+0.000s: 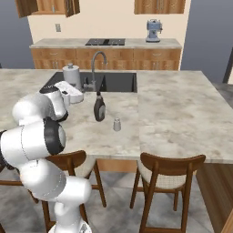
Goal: Move the syrup bottle and shaker from the cabinet to the dining counter.
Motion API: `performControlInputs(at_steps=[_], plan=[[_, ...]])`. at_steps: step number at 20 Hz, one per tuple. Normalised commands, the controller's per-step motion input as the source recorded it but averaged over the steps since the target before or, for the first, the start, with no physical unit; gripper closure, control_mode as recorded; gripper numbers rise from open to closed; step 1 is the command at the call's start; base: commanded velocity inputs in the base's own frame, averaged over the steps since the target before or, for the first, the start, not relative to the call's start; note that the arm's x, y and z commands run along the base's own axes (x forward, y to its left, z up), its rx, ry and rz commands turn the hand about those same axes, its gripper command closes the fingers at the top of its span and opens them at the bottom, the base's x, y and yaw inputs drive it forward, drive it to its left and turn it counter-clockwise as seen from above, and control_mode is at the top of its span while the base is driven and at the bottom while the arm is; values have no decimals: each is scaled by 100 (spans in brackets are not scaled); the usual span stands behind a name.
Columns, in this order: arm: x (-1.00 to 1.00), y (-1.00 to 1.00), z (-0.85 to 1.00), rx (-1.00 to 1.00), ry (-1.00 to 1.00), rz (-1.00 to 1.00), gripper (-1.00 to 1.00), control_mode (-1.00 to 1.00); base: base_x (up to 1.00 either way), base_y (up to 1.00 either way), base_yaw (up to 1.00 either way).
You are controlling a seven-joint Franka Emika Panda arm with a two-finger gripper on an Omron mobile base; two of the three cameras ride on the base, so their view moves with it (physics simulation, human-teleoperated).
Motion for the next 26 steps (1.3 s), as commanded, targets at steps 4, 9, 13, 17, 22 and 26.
performControlInputs(at_steps=[4,9,13,17,22,26], plan=[[-40,4,100,0,17,1,-100,-100,0,0,0],[-32,0,100,0,31,0,-100,-100,0,0,0],[-54,0,80,0,42,2,-100,-100,0,0,0],[-96,0,10,3,33,14,-100,-100,0,0,0],[-96,0,-15,18,16,31,-100,-100,0,0,0],[-65,1,-21,28,17,41,-100,-100,0,0,0]])
